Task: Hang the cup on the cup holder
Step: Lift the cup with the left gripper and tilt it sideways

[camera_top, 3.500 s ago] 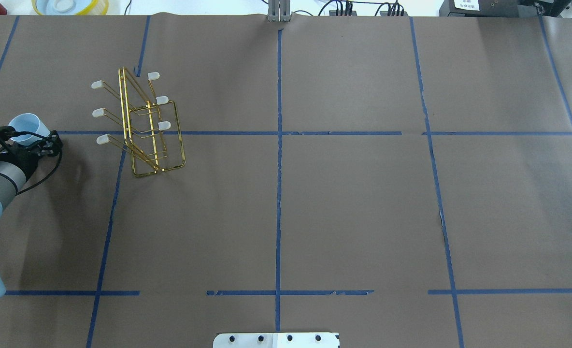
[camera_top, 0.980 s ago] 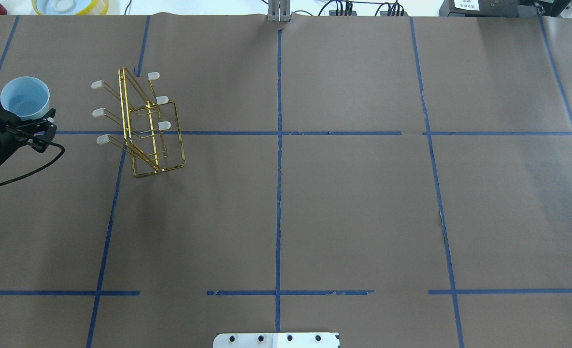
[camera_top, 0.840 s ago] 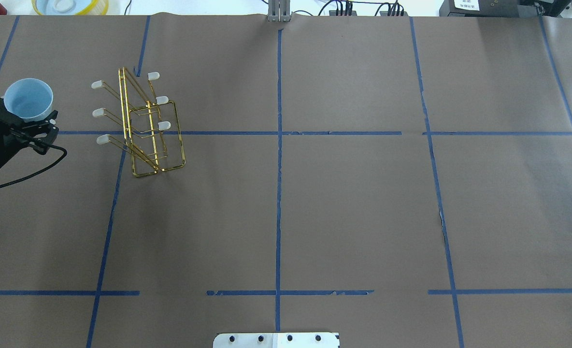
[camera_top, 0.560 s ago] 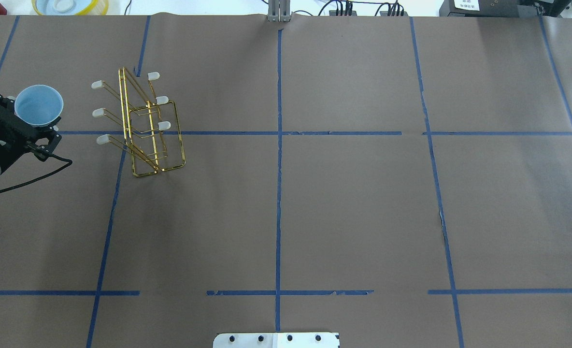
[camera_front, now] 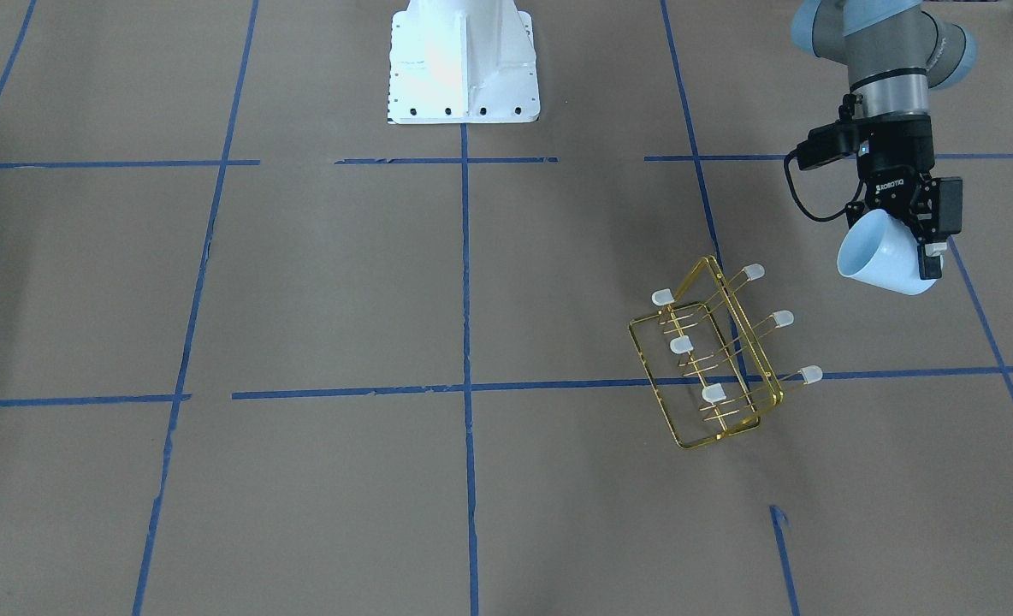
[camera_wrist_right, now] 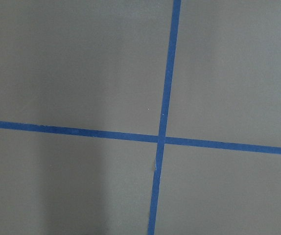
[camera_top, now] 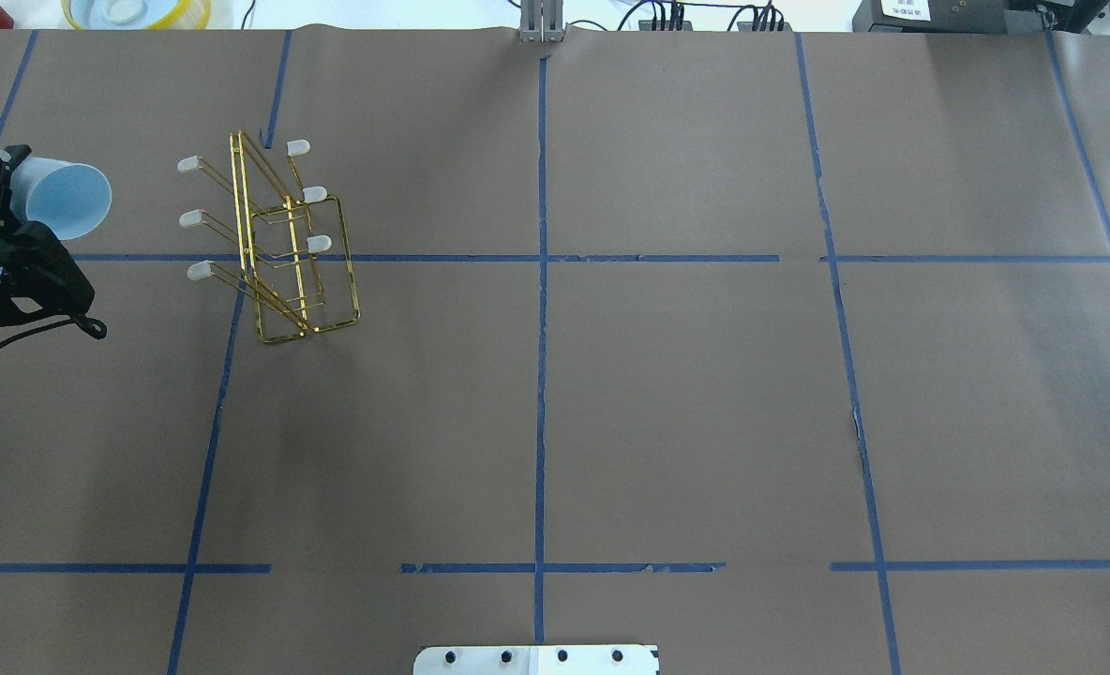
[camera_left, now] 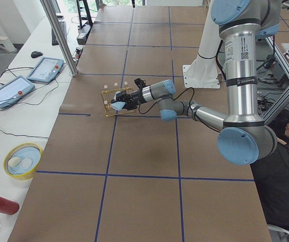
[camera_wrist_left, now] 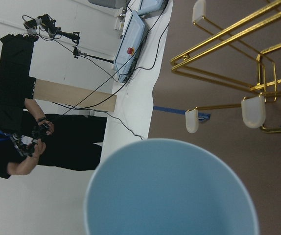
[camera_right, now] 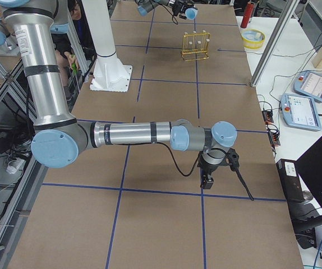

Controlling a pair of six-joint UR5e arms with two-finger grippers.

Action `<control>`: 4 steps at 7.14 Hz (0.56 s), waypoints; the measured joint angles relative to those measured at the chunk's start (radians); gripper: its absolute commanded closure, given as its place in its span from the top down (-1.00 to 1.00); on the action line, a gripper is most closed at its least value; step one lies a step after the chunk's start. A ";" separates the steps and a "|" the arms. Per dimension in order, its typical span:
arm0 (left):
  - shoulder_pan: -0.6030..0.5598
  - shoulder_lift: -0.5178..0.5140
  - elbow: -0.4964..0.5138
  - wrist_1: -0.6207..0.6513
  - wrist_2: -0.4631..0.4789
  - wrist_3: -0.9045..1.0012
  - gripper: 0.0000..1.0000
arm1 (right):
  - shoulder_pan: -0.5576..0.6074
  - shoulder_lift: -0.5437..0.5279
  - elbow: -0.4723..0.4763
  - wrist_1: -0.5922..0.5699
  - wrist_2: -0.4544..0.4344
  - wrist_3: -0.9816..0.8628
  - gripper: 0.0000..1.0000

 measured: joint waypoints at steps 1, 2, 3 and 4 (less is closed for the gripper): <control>0.004 -0.002 -0.006 0.018 0.066 0.125 -1.00 | 0.000 0.000 0.000 0.000 0.000 0.000 1.00; 0.016 -0.005 -0.009 0.043 0.143 0.231 -1.00 | 0.000 0.000 0.000 0.000 0.000 0.000 1.00; 0.035 -0.007 -0.009 0.072 0.228 0.309 -1.00 | 0.000 0.000 0.000 0.000 0.000 0.001 1.00; 0.055 -0.009 -0.010 0.114 0.314 0.359 -1.00 | 0.000 0.000 0.000 0.000 0.000 0.000 1.00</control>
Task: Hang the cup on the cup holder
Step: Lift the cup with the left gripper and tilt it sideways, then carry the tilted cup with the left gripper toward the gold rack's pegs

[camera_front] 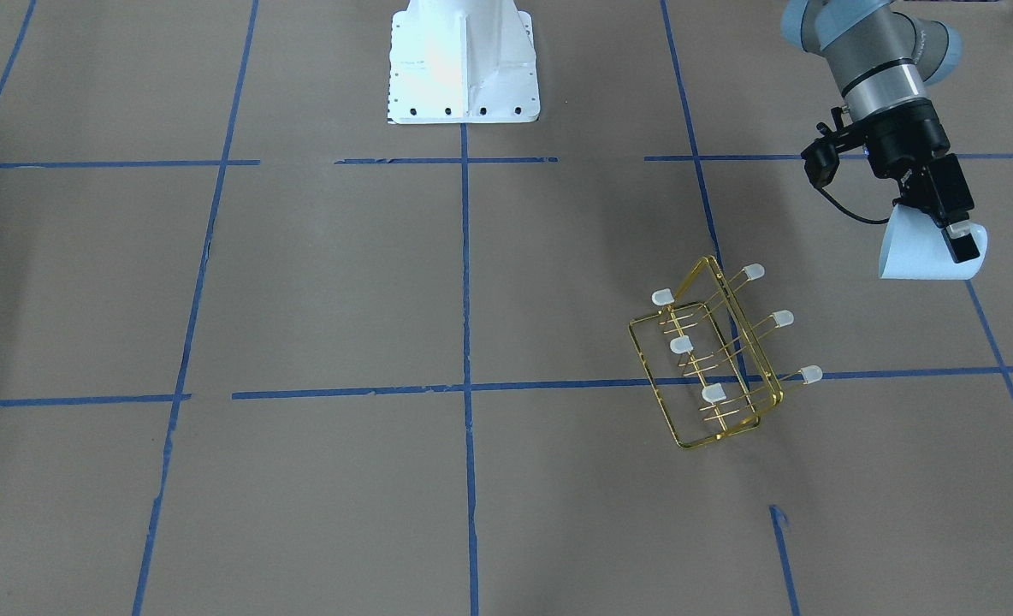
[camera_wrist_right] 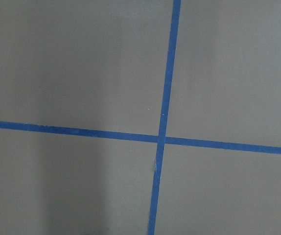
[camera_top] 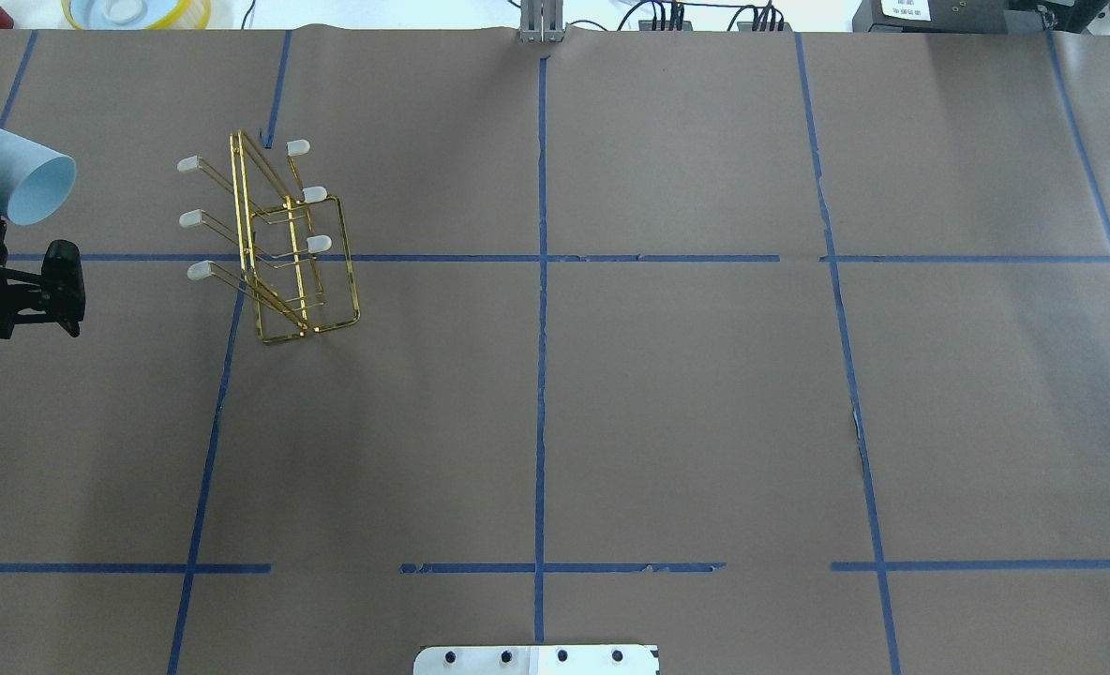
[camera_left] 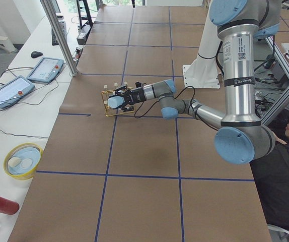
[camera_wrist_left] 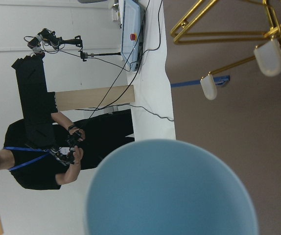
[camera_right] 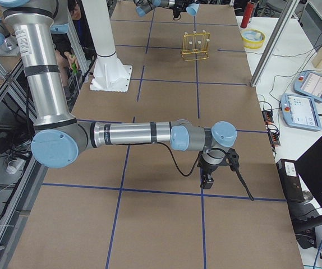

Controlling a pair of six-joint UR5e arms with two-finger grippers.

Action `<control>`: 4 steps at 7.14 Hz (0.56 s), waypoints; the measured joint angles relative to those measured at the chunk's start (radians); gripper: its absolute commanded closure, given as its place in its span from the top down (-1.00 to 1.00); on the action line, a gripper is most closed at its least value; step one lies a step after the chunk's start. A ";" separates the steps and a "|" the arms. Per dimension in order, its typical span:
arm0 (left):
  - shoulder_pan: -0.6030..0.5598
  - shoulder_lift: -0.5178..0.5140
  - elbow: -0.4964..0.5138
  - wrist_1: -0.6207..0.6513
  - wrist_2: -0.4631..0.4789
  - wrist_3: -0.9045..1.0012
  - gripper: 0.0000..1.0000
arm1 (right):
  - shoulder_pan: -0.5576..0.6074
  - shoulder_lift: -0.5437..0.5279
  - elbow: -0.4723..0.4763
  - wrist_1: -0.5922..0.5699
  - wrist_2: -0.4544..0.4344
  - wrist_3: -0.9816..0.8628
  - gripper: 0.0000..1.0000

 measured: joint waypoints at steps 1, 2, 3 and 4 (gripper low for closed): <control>0.023 -0.006 0.000 0.057 0.086 0.029 -1.00 | 0.000 0.000 0.000 0.000 0.000 0.000 1.00; 0.049 -0.015 0.002 0.114 0.165 0.043 -1.00 | 0.000 0.000 0.000 0.000 0.000 0.000 1.00; 0.072 -0.027 0.009 0.161 0.231 0.049 -1.00 | 0.000 0.000 0.000 0.000 0.000 0.000 1.00; 0.097 -0.039 0.019 0.195 0.286 0.051 -1.00 | 0.000 0.000 0.000 0.000 0.000 0.000 1.00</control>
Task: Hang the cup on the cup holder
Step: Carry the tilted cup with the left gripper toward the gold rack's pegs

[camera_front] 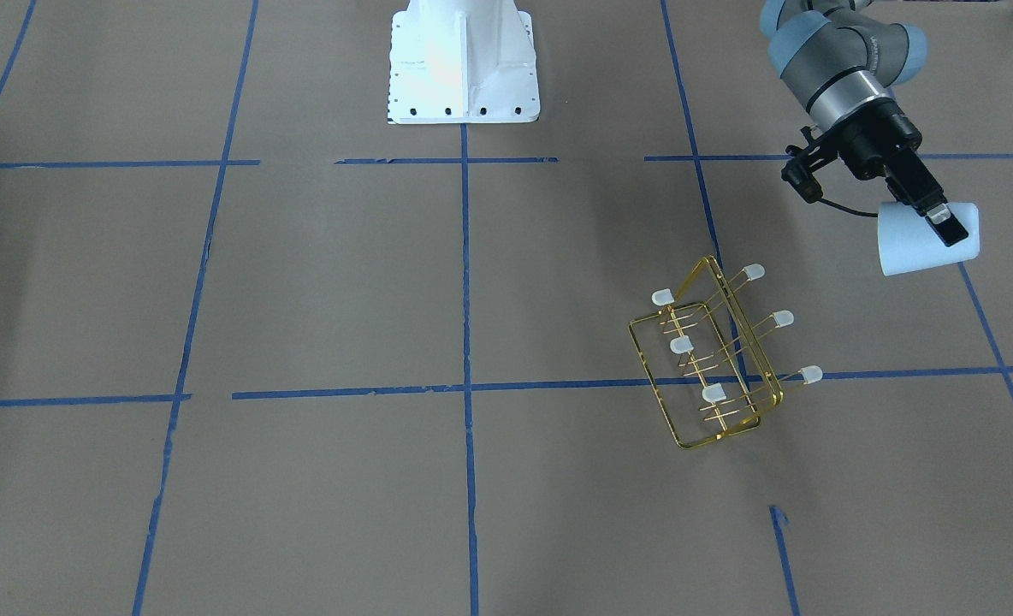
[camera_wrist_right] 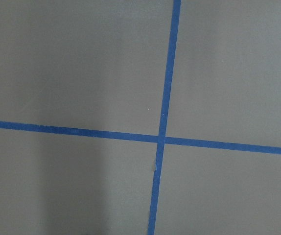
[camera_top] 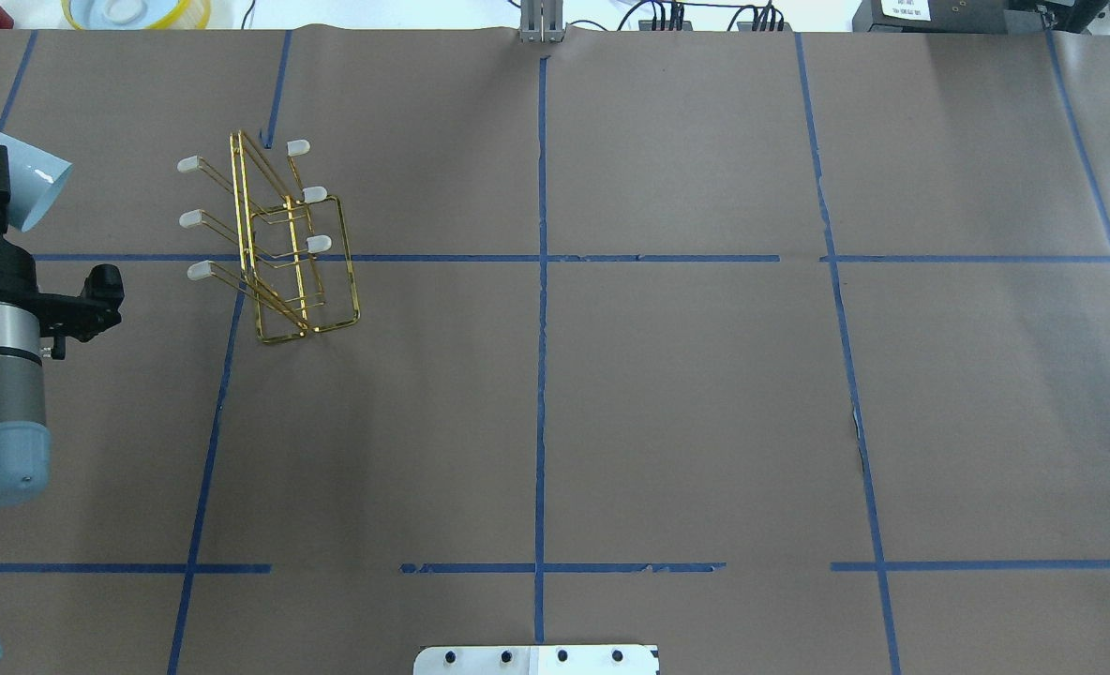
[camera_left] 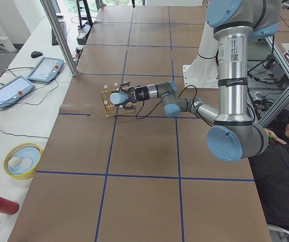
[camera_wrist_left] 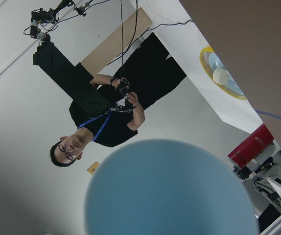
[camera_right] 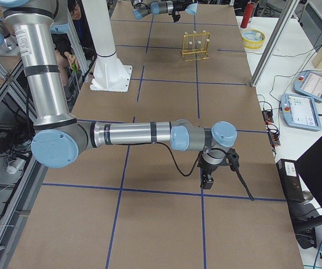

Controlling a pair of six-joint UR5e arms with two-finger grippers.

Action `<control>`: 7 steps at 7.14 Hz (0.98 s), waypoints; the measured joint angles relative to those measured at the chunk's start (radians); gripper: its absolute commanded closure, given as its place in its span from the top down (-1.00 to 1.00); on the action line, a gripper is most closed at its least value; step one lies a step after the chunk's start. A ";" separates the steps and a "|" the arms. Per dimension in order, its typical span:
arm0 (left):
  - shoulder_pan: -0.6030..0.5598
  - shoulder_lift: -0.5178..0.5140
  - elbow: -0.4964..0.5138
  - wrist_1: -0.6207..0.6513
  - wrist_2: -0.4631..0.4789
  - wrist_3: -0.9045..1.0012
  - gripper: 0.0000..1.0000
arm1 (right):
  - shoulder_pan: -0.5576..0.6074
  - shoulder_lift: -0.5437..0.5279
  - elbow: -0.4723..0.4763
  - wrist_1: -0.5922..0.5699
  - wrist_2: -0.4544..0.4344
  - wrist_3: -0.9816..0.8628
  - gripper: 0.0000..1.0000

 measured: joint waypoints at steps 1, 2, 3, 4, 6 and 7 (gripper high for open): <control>0.023 -0.013 0.016 0.018 0.049 0.008 -1.00 | 0.000 0.000 0.000 0.000 0.000 0.000 1.00; 0.043 -0.036 0.042 0.026 0.093 0.026 -1.00 | 0.000 0.000 0.000 0.000 0.000 0.000 1.00; 0.058 -0.064 0.073 0.029 0.124 0.040 -1.00 | 0.000 0.000 0.000 0.000 0.000 0.000 1.00; 0.071 -0.087 0.101 0.030 0.148 0.045 -1.00 | 0.000 0.000 0.000 0.000 0.000 0.001 1.00; 0.095 -0.109 0.141 0.030 0.176 0.046 -1.00 | 0.000 0.000 0.000 0.000 0.000 0.001 1.00; 0.100 -0.127 0.170 0.030 0.191 0.045 -1.00 | 0.000 0.000 0.000 0.000 0.000 0.000 1.00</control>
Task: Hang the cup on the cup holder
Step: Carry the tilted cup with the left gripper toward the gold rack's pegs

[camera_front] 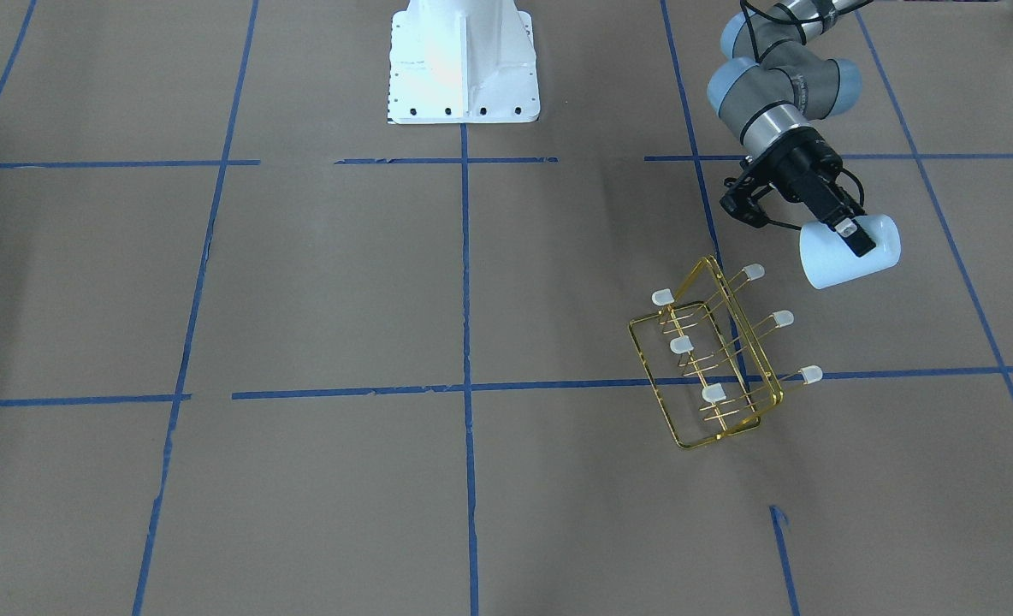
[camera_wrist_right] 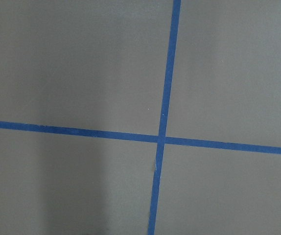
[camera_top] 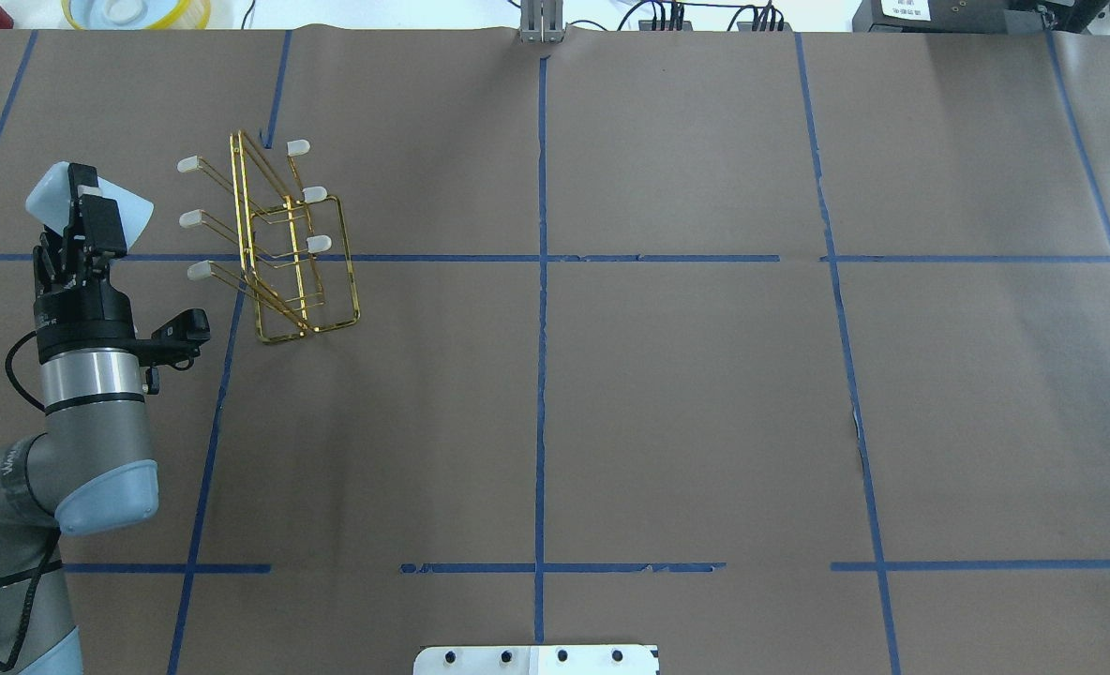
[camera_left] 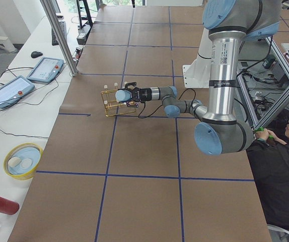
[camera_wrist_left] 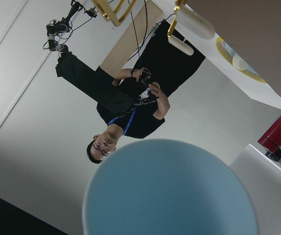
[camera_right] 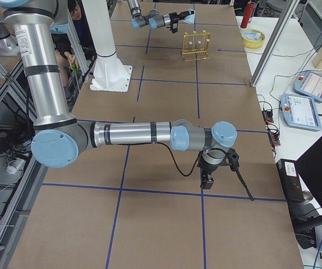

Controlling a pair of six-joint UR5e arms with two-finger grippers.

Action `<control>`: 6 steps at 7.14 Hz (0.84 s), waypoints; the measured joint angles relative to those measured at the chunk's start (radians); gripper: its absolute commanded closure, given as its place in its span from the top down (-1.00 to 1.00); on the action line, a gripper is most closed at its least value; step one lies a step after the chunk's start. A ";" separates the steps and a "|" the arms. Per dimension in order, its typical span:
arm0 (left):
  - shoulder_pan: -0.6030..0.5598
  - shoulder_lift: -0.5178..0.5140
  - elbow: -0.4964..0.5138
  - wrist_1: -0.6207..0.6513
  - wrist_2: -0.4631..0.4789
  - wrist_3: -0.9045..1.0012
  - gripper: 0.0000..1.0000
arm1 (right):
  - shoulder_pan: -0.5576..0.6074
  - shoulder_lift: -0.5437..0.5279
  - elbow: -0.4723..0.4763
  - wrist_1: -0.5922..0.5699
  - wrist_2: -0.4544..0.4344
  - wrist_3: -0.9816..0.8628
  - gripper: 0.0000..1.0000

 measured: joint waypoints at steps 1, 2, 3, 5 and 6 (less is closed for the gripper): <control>0.001 -0.020 0.028 0.000 0.015 0.000 -1.00 | 0.000 0.000 0.000 0.000 0.000 0.000 1.00; 0.005 -0.033 0.047 0.000 0.029 0.002 -1.00 | 0.000 0.000 0.000 0.000 0.000 0.000 1.00; 0.014 -0.039 0.057 0.001 0.051 0.004 -1.00 | 0.000 0.000 0.000 0.000 0.000 0.000 1.00; 0.044 -0.041 0.062 0.000 0.094 0.006 -1.00 | 0.000 0.000 0.000 0.000 0.000 0.000 1.00; 0.061 -0.042 0.064 0.000 0.108 0.005 -1.00 | 0.000 0.000 0.000 0.000 0.000 0.000 1.00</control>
